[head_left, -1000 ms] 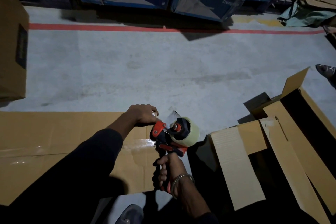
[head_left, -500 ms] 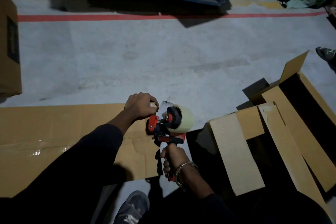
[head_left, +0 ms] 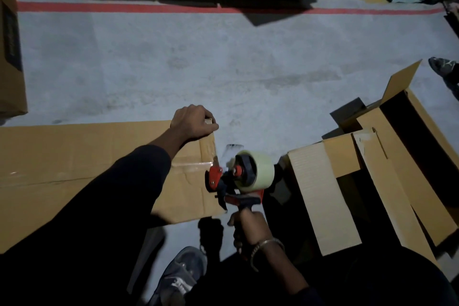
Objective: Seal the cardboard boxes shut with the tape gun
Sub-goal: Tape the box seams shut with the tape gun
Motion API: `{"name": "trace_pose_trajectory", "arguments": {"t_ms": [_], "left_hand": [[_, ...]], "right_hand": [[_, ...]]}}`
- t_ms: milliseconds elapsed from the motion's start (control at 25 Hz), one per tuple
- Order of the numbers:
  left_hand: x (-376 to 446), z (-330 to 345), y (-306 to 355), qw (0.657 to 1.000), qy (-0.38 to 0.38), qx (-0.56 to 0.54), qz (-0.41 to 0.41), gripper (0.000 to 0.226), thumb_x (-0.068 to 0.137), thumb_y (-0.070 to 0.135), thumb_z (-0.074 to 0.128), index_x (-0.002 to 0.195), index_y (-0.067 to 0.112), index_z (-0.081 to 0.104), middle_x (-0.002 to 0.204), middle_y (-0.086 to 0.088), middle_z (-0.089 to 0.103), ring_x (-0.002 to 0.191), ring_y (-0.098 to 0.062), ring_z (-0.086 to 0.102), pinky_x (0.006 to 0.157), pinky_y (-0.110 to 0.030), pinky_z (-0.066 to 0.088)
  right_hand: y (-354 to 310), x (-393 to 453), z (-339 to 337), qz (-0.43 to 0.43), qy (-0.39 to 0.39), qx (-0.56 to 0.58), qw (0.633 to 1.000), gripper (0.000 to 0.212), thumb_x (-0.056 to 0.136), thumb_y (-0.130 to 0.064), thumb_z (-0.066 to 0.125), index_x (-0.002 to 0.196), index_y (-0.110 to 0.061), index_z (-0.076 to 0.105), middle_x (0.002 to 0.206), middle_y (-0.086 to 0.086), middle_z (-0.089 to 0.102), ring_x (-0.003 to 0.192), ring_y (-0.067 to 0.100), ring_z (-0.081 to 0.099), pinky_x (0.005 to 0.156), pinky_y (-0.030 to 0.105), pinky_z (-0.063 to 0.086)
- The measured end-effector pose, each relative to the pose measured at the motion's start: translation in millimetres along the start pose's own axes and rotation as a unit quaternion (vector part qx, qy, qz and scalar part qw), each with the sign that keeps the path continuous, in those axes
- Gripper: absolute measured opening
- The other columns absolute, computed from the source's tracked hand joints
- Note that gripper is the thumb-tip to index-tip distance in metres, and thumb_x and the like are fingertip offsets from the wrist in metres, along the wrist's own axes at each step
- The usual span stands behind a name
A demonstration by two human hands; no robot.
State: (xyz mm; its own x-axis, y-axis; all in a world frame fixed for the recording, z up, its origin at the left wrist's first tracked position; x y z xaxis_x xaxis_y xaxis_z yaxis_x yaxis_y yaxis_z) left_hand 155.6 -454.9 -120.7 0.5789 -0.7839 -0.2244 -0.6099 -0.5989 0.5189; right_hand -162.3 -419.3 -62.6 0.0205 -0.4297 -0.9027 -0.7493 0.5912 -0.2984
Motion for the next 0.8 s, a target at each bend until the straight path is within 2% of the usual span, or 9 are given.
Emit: {"name": "trace_pose_trajectory", "arguments": {"t_ms": [80,160,240,280,360,400,520,680,800], "left_hand": [[7.5,-11.8,-12.5,0.999,0.030,-0.003,-0.022,0.028,0.075,0.053,0.067,0.091,0.037,0.082,0.090,0.007,0.078,0.086,-0.024,0.069,0.073,-0.031,0.048],[8.5,-25.8,-32.4,0.996,0.064,-0.010,-0.062,0.032,0.071,0.053,0.065,0.091,0.035,0.081,0.091,0.004,0.078,0.091,-0.028,0.070,0.075,-0.033,0.052],[9.0,-34.6,-52.1,0.992,0.064,-0.020,-0.104,0.044,0.072,0.056,0.062,0.107,0.036,0.078,0.106,0.000,0.078,0.103,-0.031,0.069,0.083,-0.037,0.053],[6.8,-36.3,-57.1,0.992,0.052,-0.023,-0.110,0.051,0.077,0.059,0.063,0.122,0.037,0.073,0.124,-0.003,0.073,0.116,-0.032,0.066,0.091,-0.041,0.052],[-2.3,-38.1,-54.7,0.997,0.039,0.001,-0.061,0.065,0.092,0.066,0.056,0.148,0.034,0.053,0.157,-0.005,0.050,0.144,-0.030,0.046,0.112,-0.048,0.040],[-11.4,-37.8,-48.2,0.998,0.039,0.040,-0.008,0.066,0.096,0.068,0.048,0.152,0.033,0.048,0.164,-0.006,0.039,0.151,-0.028,0.035,0.120,-0.051,0.031],[-48.4,-14.3,-30.7,0.977,0.007,0.162,0.141,0.058,0.101,0.069,0.027,0.144,0.043,0.057,0.171,-0.003,0.024,0.160,-0.022,0.012,0.128,-0.055,0.007],[-57.4,3.1,-38.5,0.984,-0.010,0.125,0.123,0.062,0.104,0.069,0.018,0.146,0.040,0.053,0.175,0.001,0.002,0.160,-0.018,-0.014,0.128,-0.054,-0.008],[-56.8,6.3,-42.1,0.976,-0.033,0.163,0.138,0.066,0.104,0.068,0.007,0.148,0.036,0.044,0.174,0.000,-0.011,0.158,-0.020,-0.023,0.127,-0.054,-0.012]], "right_hand": [[-18.3,4.0,4.7,-0.009,-0.023,0.011,1.000,0.036,0.077,-0.009,0.054,0.041,-0.014,0.054,0.045,0.003,0.033,0.035,0.016,0.031,0.050,0.022,0.026],[-37.2,10.1,15.2,-0.016,-0.038,0.008,0.999,0.036,0.074,-0.010,0.054,0.039,-0.016,0.050,0.046,0.003,0.032,0.036,0.017,0.029,0.050,0.022,0.024],[-52.8,16.5,28.7,-0.032,-0.023,-0.014,0.999,0.020,0.067,-0.013,0.056,0.048,-0.014,0.052,0.046,0.004,0.035,0.037,0.018,0.032,0.049,0.023,0.027],[-57.6,18.7,34.7,-0.043,-0.017,-0.025,0.999,0.009,0.063,-0.016,0.057,0.054,-0.013,0.055,0.046,0.004,0.038,0.037,0.019,0.035,0.048,0.024,0.029],[-65.3,18.8,39.9,-0.056,-0.022,-0.039,0.997,0.009,0.057,-0.018,0.057,0.062,-0.011,0.060,0.044,0.003,0.042,0.036,0.020,0.039,0.048,0.025,0.031],[-66.2,16.5,38.8,-0.056,-0.030,-0.035,0.997,0.009,0.058,-0.017,0.057,0.061,-0.010,0.061,0.043,0.003,0.041,0.035,0.020,0.038,0.048,0.025,0.031],[-65.5,10.6,31.3,-0.058,-0.046,-0.028,0.997,0.009,0.067,-0.014,0.057,0.058,-0.011,0.057,0.043,0.004,0.037,0.035,0.019,0.033,0.048,0.024,0.028],[-65.4,7.6,25.3,-0.053,-0.050,-0.030,0.997,0.027,0.068,-0.012,0.057,0.043,-0.018,0.049,0.046,0.004,0.035,0.037,0.019,0.032,0.048,0.023,0.026],[-56.8,7.7,26.1,-0.058,-0.040,-0.049,0.996,0.019,0.070,-0.016,0.056,0.054,-0.015,0.048,0.047,0.004,0.040,0.037,0.019,0.036,0.048,0.024,0.030]]}}
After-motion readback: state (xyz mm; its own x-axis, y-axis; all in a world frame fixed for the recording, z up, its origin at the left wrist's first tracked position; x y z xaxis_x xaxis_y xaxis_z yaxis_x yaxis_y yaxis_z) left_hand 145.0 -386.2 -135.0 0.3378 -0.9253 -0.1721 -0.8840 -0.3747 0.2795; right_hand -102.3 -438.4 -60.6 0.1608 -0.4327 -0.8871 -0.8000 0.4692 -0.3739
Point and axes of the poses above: each hand's wrist, its own x-axis towards the middle knuckle, its own z-axis out of the palm, y = z × x, the point moved 4 cm from there along x, towards the middle knuckle
